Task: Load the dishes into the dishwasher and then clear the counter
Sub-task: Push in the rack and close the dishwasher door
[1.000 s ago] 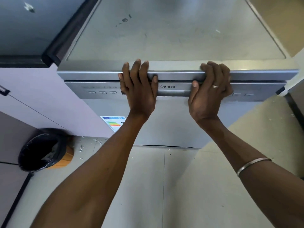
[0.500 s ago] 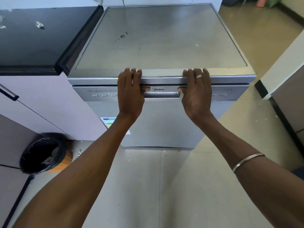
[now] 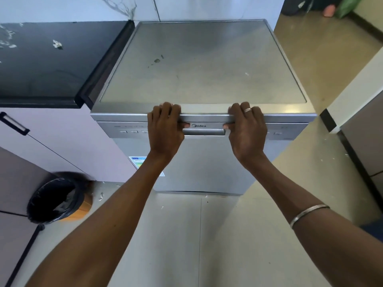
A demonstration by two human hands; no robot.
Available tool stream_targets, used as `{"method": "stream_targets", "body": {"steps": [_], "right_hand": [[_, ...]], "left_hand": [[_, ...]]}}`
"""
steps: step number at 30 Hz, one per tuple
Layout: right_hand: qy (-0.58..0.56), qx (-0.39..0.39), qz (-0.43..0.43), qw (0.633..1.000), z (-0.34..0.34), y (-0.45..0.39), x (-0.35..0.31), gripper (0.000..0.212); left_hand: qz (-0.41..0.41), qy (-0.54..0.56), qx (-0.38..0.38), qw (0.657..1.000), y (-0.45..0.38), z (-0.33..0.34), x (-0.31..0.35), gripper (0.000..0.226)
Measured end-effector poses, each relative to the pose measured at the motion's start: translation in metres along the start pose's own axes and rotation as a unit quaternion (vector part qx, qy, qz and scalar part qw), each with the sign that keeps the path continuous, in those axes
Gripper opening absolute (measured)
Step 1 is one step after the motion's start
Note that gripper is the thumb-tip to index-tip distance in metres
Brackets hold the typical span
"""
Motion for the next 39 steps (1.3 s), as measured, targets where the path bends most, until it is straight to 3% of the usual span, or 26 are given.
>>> {"method": "stream_targets", "body": {"steps": [13, 16, 19, 26, 39], "right_hand": [[-0.036, -0.182, 0.045, 0.982, -0.034, -0.006, -0.012, 0.033], [-0.061, -0.250, 0.043, 0.965, -0.045, -0.007, -0.008, 0.051], [-0.076, -0.308, 0.055, 0.947, -0.059, -0.012, -0.008, 0.052], [-0.084, -0.284, 0.035, 0.954, -0.086, -0.035, -0.048, 0.056], [-0.036, -0.284, 0.047, 0.957, -0.115, -0.153, -0.106, 0.058]], "left_hand": [[-0.036, 0.021, -0.154, 0.987, -0.011, -0.032, 0.015, 0.030], [-0.037, 0.060, -0.227, 0.971, -0.009, -0.042, 0.012, 0.043], [-0.044, 0.066, -0.283, 0.956, -0.005, -0.052, 0.006, 0.053], [-0.069, 0.094, -0.260, 0.959, -0.032, -0.089, -0.014, 0.054], [-0.061, 0.135, -0.232, 0.961, -0.177, -0.150, -0.063, 0.055]]}}
Point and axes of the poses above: each hand's wrist, its own y-axis away from the middle knuckle, its own z-axis out of the palm, x = y × z, the point moved 2 cm from there along -y, towards the middle knuckle
